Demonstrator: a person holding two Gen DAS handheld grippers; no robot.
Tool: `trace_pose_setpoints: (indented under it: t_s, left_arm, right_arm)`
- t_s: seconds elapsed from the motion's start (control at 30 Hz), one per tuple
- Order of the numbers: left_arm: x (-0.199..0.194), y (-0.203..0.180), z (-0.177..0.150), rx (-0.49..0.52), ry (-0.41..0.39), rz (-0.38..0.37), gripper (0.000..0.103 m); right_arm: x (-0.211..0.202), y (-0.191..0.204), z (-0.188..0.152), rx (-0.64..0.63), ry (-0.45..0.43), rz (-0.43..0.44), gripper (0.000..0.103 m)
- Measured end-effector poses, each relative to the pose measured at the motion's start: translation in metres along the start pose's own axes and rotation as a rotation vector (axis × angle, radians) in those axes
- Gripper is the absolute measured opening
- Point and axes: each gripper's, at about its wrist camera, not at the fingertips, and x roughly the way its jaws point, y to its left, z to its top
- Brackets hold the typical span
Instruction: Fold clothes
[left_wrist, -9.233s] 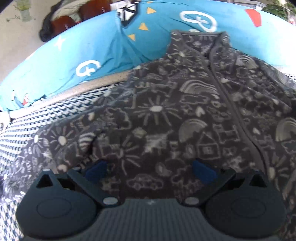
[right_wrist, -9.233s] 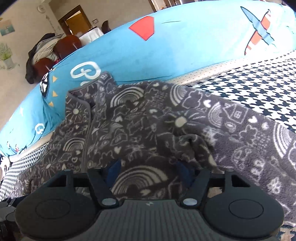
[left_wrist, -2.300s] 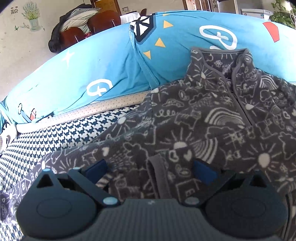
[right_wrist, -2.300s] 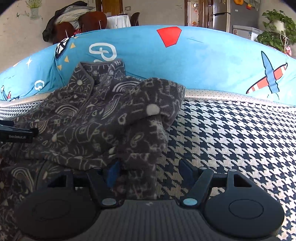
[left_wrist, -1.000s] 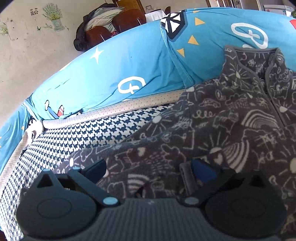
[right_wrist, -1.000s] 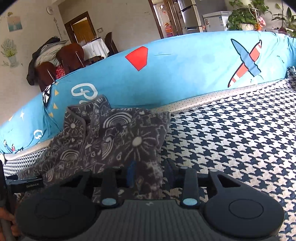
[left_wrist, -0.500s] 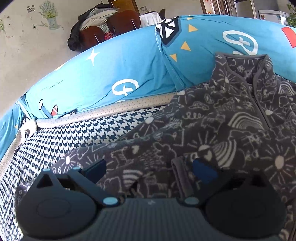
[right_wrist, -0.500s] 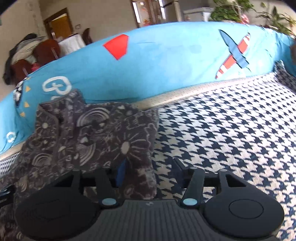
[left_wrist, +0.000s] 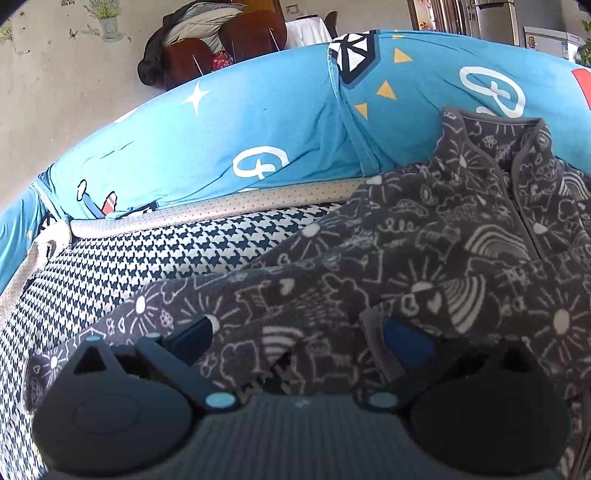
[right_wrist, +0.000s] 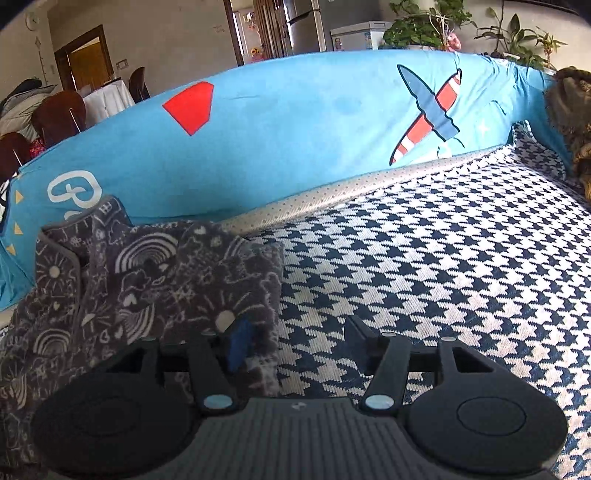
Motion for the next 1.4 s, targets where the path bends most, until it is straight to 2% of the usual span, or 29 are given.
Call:
trace_pose_setpoints:
  t_s: [0.1,0.27,0.6,0.87,0.93,1.13,1.4]
  left_arm:
    - [-0.003,0.002,0.001,-0.007,-0.004,-0.002,0.103]
    - [-0.006,0.002,-0.001,-0.003,0.003,-0.019,0.103]
    - [0.006,-0.006,-0.012,0.019,0.052,-0.024,0.103]
    - [0.012,-0.008,-0.014,0.009,0.064,-0.024,0.103]
    - [0.012,-0.006,-0.013,-0.003,0.073,-0.03,0.103]
    - [0.004,0.004,-0.009,-0.029,0.089,-0.043,0.103]
    - [-0.009,0.033,-0.013,-0.069,0.091,0.009,0.103]
  right_arm:
    - [-0.011,0.008,0.003,-0.013,-0.027,0.082,0.056]
    - [-0.018,0.03,-0.003,-0.089,-0.011,0.229,0.056]
    - [0.002,0.048,-0.024,-0.196,0.072,0.24,0.056]
    - [0.009,0.058,-0.032,-0.294,0.044,0.185,0.057]
    - [0.009,0.06,-0.031,-0.297,0.044,0.177,0.059]
    - [-0.007,0.07,-0.028,-0.244,0.028,0.19,0.071]
    - [-0.033,0.083,-0.038,-0.197,0.048,0.265,0.072]
